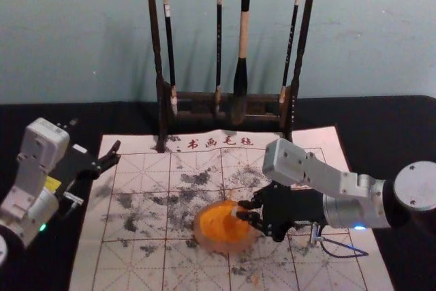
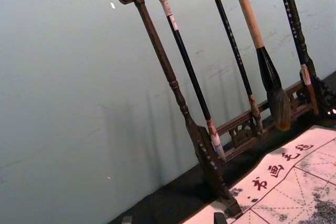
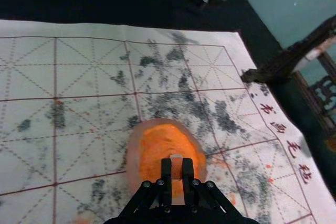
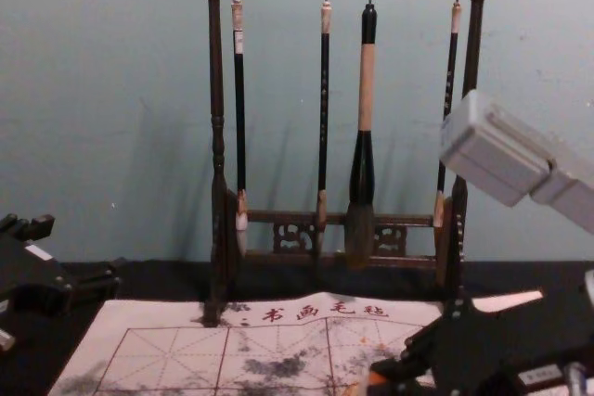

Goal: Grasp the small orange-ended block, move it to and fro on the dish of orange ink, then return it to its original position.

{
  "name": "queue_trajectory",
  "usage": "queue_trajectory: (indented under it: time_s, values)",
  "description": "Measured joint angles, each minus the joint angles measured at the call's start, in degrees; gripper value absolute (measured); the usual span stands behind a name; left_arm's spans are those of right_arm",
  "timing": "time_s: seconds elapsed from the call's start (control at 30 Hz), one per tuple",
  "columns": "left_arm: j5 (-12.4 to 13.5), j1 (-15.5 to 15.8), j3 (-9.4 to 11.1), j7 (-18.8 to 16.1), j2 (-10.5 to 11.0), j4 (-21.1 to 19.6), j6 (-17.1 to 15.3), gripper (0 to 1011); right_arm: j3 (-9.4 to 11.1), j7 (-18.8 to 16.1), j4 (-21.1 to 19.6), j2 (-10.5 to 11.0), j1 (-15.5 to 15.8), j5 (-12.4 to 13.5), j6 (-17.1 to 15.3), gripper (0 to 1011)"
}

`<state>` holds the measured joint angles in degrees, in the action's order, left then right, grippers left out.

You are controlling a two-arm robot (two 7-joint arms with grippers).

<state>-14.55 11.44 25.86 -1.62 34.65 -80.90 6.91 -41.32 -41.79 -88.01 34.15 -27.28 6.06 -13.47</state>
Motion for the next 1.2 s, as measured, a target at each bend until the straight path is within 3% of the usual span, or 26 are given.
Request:
queue_trajectory:
  time_s: [0.27, 0.47, 0.73, 1.2]
  values:
    - [0.00, 0.00, 0.00, 0.00, 0.00, 0.00, 0.00, 1001, 0.53, 0.31, 1.07, -0.21, -0.56, -0.37, -0.41, 90]
    - [0.00, 0.00, 0.00, 0.00, 0.00, 0.00, 0.00, 1001, 0.87, -0.19, 0.36, 0.82, -0.09, -0.30, -0.48, 90]
    - [0.00, 0.00, 0.00, 0.00, 0.00, 0.00, 0.00, 1001, 1.03, -1.30, -1.75, 2.01, 1.14, 1.00, -0.18, 90]
    - [0.01, 0.00, 0.00, 0.00, 0.00, 0.00, 0.00, 1001, 1.60, -1.10, -3.37, 2.30, 1.96, 3.56, 0.16, 90]
